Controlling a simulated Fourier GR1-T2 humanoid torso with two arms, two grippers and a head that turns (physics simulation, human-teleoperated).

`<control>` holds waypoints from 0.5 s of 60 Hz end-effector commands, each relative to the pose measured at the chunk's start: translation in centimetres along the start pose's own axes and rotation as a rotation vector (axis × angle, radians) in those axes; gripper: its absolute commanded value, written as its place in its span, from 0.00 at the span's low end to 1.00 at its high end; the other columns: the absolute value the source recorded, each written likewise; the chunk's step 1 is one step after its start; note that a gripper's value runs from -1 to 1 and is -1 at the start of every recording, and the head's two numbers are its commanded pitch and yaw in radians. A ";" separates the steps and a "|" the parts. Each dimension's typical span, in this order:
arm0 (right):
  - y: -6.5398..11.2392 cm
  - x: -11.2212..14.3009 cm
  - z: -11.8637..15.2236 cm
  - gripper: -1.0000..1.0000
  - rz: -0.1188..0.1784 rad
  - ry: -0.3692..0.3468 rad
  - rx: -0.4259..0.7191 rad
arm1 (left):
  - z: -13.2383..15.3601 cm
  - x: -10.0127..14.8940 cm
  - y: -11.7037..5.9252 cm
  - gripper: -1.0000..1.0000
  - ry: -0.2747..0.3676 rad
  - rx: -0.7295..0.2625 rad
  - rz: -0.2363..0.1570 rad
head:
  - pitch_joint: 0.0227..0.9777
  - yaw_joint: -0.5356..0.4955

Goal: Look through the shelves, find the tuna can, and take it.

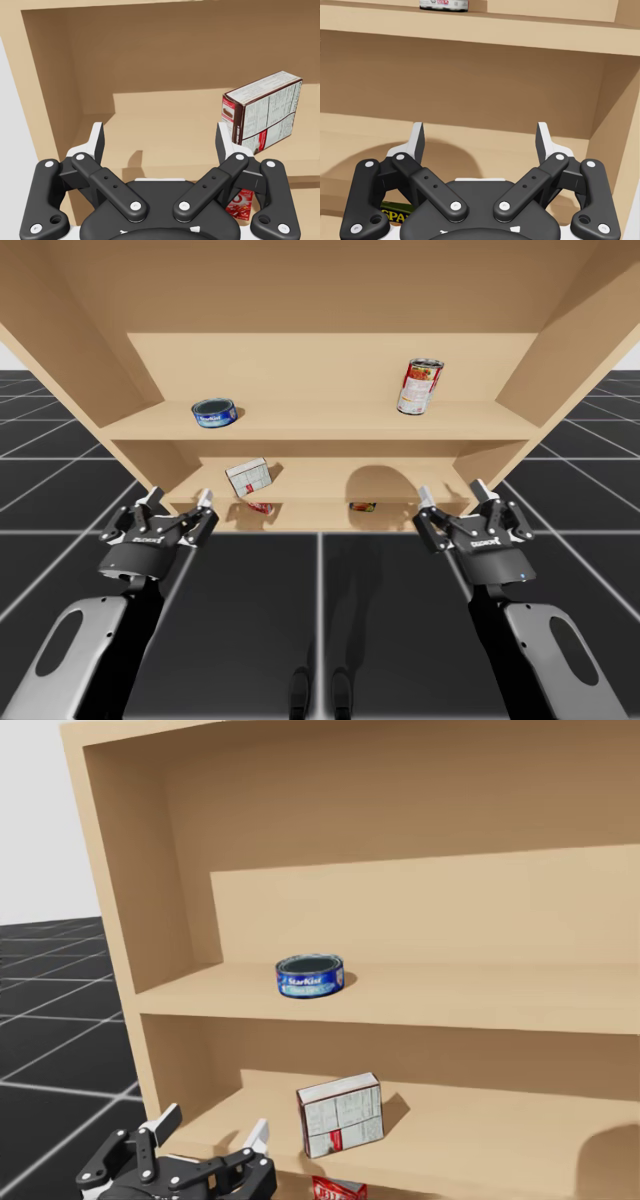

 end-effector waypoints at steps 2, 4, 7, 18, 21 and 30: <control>0.2 -0.2 0.0 0.00 0.010 0.006 0.007 | 0.1 1.0 0.0 0.00 0.008 -0.013 0.036 | 0.30 0.82; 0.2 -0.2 0.0 0.00 0.011 0.008 0.006 | 0.0 1.4 0.0 0.00 0.017 -0.022 0.045 | 0.30 0.82; 0.2 -0.2 0.0 0.00 0.015 0.009 0.008 | 0.3 2.4 0.0 0.00 0.024 -0.027 0.052 | 0.31 0.82; 0.2 -0.3 0.0 0.00 0.025 0.010 0.004 | 1.9 7.3 -0.5 0.00 0.020 -0.084 0.015 | 0.31 0.83; 0.2 -0.3 0.1 0.00 0.025 0.011 0.003 | 2.2 8.4 -0.6 0.00 0.006 -0.098 0.010 | 0.31 0.83; 0.3 -0.4 0.1 0.00 0.029 0.011 0.004 | 2.8 11.3 -1.0 0.00 -0.017 -0.141 0.006 | 0.31 0.82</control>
